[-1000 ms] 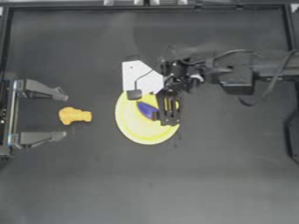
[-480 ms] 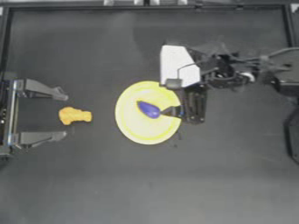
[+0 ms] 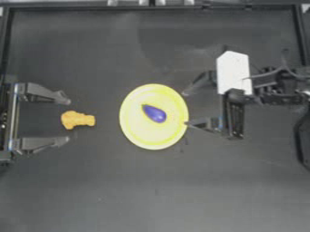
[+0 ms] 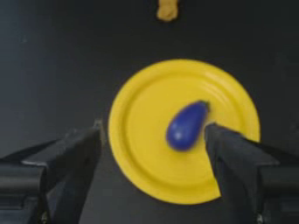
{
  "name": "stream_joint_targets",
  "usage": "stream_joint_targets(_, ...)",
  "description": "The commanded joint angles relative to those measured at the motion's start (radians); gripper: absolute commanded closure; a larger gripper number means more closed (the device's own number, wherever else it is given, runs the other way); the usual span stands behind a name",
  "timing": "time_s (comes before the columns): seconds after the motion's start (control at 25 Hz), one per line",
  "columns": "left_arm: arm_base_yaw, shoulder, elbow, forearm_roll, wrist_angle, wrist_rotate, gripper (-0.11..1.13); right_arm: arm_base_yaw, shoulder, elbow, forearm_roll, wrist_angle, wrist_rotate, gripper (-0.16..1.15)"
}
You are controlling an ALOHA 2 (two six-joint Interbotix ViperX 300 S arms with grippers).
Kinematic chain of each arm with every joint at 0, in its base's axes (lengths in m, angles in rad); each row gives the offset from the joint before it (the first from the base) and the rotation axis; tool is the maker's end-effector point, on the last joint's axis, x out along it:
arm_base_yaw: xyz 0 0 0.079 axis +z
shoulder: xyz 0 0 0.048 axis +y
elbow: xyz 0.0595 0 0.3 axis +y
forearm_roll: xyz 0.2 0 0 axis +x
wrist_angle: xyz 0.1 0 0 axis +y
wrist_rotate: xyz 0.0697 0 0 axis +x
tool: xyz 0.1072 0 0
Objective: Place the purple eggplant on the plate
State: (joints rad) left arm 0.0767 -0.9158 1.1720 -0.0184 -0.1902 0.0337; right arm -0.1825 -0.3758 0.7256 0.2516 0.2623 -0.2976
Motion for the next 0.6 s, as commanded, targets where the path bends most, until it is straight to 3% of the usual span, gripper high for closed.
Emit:
stream_joint_targets(0.04, 0.002, 0.008, -0.025, 0.000, 0.002, 0.003, -0.01, 0.011, -0.084, 0.052, 0.005, -0.078, 0.002, 0.00)
stream_joint_targets(0.24, 0.002, 0.003, -0.029, 0.003, 0.012, 0.003, -0.01, 0.032, -0.175, 0.143, 0.006, -0.163, 0.006, 0.00)
stream_joint_targets(0.6, 0.006, 0.003, -0.040, 0.009, 0.040, 0.006, -0.01, 0.054, -0.275, 0.235, 0.009, -0.198, 0.009, 0.00)
